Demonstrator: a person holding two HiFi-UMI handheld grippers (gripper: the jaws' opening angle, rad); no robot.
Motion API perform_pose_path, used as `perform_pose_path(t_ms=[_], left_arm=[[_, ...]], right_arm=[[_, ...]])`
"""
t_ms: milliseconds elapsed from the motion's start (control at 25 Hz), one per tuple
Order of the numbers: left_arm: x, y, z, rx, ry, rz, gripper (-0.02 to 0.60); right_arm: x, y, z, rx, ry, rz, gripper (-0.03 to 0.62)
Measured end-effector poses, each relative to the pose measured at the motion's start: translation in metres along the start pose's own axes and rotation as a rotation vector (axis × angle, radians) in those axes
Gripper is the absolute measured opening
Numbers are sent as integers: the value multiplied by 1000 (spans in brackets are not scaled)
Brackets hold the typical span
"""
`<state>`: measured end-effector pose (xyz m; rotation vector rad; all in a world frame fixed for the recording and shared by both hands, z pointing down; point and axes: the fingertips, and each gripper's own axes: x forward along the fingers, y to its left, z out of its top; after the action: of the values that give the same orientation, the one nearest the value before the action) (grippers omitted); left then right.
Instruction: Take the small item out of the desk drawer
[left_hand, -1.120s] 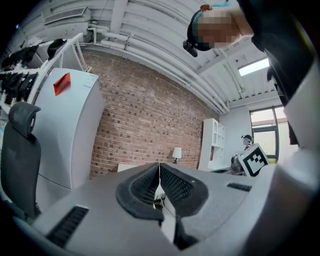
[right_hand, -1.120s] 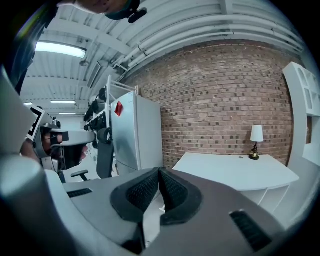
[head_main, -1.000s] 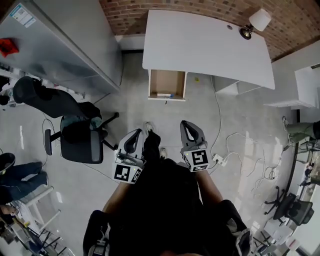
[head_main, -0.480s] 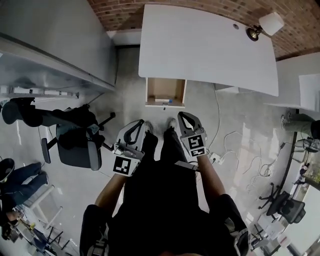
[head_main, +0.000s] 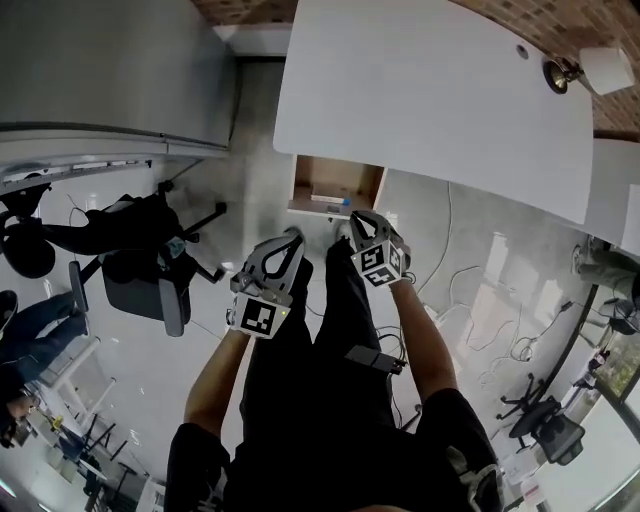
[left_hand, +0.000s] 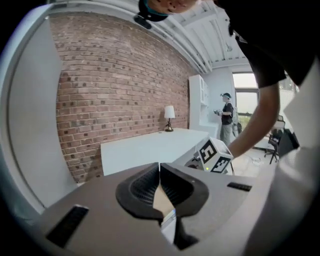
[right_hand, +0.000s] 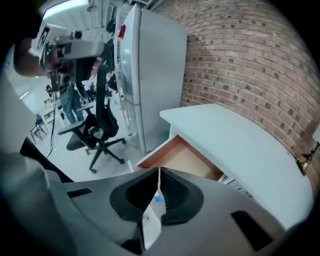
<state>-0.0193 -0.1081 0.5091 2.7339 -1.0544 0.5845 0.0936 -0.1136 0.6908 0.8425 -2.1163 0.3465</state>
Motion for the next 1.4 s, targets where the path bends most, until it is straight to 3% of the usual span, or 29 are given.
perform_pose_path(t_ms=[80,160,320,480,600,680,840,1080,1400], left_arm=[[27,-5,-29,121,69,-64,14],[55,-10,-60,177,133,-128,14],[95,-9,-117,164,221,-202,15],[127,-3,-174,219,310,-215,27],[148,1,-210,260,381,-260,134],[161,1,-230,302,423,-288,151],[184,-3,-264,357,488,-350,161],[208,-4,-289,473,536,-430,161],[227,1,-320,498,640,-501,161]], right_arm=[[32,-2,-27,-37,60,38,31],[61,-6,-51,-61,107,66,32],[107,-11,-84,-84,172,97,32],[138,-13,-107,-127,216,116,32],[160,-12,-117,-187,254,154,32],[171,-7,-124,-201,282,205,31],[185,1,-146,-238,358,264,31],[203,3,-169,-242,436,266,29],[203,-6,-154,-155,391,226,28]])
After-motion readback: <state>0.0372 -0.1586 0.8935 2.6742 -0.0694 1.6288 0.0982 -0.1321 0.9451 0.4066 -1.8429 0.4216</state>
